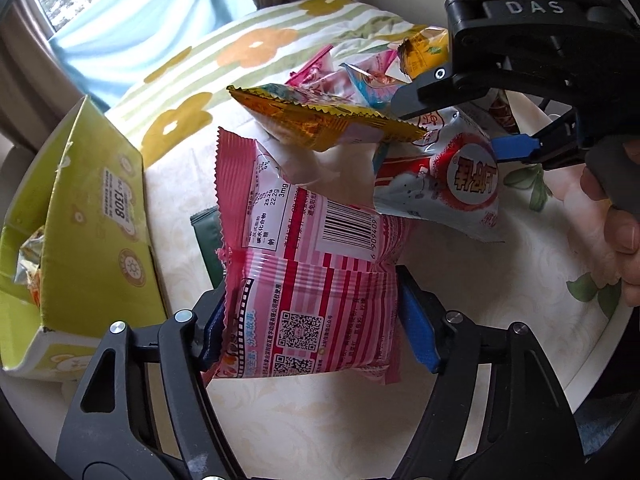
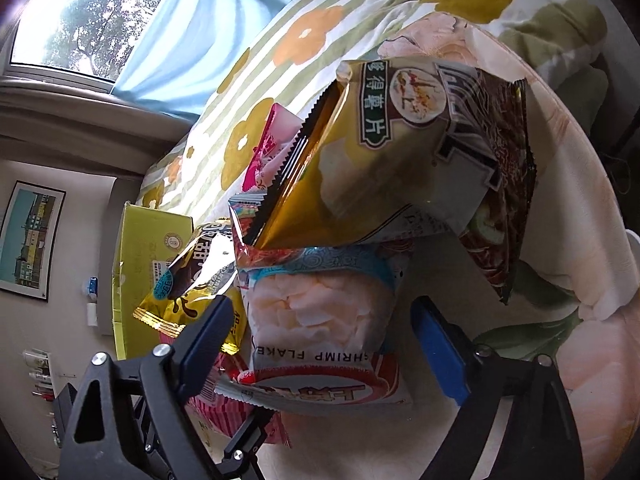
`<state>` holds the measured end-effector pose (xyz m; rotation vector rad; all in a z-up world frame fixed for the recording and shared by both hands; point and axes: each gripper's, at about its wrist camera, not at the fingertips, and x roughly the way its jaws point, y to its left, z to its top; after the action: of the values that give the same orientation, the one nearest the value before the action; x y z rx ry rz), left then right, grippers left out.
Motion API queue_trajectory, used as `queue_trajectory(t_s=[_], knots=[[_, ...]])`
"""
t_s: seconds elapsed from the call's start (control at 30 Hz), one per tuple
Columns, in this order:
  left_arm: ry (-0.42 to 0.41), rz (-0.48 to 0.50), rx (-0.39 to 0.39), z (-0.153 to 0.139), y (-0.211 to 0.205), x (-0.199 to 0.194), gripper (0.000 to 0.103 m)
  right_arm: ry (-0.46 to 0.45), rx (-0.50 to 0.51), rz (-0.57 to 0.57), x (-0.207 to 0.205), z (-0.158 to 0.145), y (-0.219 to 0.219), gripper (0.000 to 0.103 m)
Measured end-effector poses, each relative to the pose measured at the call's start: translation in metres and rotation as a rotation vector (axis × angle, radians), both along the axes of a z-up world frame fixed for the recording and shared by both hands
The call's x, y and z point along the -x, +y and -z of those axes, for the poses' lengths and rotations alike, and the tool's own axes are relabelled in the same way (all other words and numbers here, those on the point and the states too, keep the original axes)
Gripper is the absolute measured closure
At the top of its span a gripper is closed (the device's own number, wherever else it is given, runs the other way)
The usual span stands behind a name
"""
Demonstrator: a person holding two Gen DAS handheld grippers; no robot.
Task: Organize snacks
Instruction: 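Grip the pink packet with the left tool while the right tool grips the shrimp-flake bag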
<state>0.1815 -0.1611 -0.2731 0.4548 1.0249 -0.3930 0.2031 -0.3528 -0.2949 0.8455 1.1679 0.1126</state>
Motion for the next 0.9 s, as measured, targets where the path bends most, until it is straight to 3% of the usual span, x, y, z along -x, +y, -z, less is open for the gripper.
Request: queue_trajectory(t_s=[0.17, 0.3, 0.9], knots=[[0.009, -0.033, 0.012, 0.001, 0.006, -0.004, 0.034, -0.010, 0.014, -0.021, 0.002, 0.001, 0.000, 0.042], [0.013, -0.064, 0.021, -0.002, 0.009, -0.014, 0.034, -0.025, 0.027, -0.045, 0.005, -0.006, 0.001, 0.052], [-0.088, -0.217, 0.080, -0.058, 0.022, 0.021, 0.034, -0.105, 0.004, -0.120, 0.061, -0.059, -0.008, 0.054]])
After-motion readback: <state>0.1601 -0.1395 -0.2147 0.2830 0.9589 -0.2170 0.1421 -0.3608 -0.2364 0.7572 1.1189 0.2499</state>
